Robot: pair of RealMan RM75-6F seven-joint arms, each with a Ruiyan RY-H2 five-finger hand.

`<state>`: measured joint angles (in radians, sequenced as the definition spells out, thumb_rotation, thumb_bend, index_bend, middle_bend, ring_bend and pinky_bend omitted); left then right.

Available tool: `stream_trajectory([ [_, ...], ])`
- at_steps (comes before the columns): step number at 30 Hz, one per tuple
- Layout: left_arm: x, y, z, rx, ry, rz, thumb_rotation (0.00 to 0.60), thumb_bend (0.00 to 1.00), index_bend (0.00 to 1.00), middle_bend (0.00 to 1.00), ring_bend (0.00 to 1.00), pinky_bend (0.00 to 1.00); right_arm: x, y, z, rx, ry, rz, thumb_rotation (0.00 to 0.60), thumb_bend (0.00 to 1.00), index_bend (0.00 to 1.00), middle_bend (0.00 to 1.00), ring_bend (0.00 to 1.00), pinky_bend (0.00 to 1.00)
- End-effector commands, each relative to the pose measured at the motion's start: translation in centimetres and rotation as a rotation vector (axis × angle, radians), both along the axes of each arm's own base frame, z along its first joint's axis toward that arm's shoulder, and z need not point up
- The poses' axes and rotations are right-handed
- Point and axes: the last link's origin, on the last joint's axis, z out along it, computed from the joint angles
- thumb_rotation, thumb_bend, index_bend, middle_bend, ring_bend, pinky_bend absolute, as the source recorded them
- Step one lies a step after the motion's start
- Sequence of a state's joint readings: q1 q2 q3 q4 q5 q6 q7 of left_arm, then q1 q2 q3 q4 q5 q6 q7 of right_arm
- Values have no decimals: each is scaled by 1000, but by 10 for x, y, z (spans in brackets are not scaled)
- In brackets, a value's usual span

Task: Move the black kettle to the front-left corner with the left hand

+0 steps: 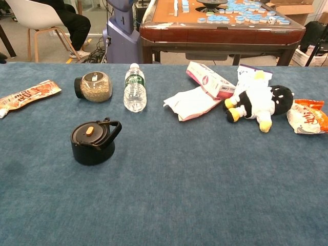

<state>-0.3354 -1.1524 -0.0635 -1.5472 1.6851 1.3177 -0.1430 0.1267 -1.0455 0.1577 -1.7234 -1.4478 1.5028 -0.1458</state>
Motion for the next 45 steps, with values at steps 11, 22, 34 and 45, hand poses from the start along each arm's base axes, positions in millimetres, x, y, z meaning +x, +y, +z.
stream_trajectory([
  [11, 69, 29, -29, -187, -79, -226, 504, 175, 177, 133, 24, 42, -6, -1, -4, 18, -3, -42, 600, 329, 133, 246, 147, 252],
  [22, 102, 39, -61, -303, 22, -298, 331, 168, 199, 133, 15, 29, -15, 4, -5, 28, -13, -67, 600, 329, 133, 246, 147, 252],
  [34, 122, 36, -97, -328, 163, -407, 311, 168, 200, 133, 14, 26, -22, 9, -8, 37, -21, -91, 600, 329, 132, 246, 147, 252],
  [45, 119, 33, -125, -326, 271, -451, 328, 168, 205, 134, 12, 20, -24, 10, -11, 42, -23, -104, 600, 329, 132, 246, 146, 252],
])
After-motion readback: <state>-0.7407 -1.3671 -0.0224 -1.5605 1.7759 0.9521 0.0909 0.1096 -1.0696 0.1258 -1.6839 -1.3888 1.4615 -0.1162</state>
